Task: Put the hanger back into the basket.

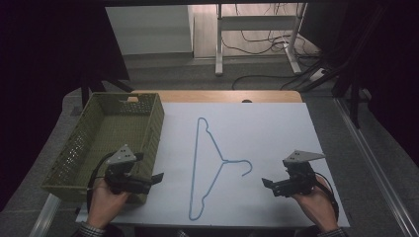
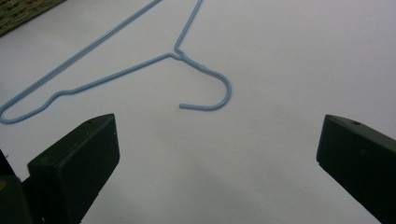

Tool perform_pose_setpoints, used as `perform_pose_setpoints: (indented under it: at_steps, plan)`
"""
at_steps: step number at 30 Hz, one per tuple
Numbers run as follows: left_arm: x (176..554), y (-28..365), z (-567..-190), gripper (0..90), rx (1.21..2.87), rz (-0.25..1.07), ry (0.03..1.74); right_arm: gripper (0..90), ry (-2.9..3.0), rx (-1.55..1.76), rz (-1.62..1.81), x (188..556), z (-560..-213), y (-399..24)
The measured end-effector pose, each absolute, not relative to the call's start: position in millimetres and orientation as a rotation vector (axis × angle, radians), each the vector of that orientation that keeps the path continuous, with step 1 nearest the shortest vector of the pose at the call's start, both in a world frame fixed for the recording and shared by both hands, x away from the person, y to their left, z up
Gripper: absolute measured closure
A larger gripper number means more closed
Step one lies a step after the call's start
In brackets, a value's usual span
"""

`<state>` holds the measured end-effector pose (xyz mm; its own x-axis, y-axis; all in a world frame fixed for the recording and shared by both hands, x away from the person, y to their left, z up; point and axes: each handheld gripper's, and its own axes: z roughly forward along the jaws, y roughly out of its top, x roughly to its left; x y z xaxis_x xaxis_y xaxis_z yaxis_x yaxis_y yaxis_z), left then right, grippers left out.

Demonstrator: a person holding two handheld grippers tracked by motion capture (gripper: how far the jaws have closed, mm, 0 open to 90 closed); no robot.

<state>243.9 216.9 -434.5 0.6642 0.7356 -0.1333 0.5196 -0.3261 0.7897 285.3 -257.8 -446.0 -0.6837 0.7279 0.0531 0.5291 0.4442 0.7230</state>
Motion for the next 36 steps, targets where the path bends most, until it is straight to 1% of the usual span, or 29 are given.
perform_pose_setpoints:
  at_steps: [13,23,29,32,36]
  plan:
    - [255,180,-432,0.0,2.032,0.244,0.884,0.0,2.439,1.096,1.048,293,-445,-246]
    - [272,145,-438,0.0,2.084,0.26,0.804,0.6,2.468,1.059,1.0,306,-445,-229]
    - [285,132,-451,0.0,2.108,0.239,0.803,9.2,2.478,1.058,0.994,318,-449,-221]
    - [292,128,-457,0.0,2.111,0.224,0.808,14.9,2.48,1.058,0.972,324,-452,-218]
    - [299,123,-464,0.1,2.119,0.217,0.817,25.5,2.486,1.059,0.951,333,-456,-215]
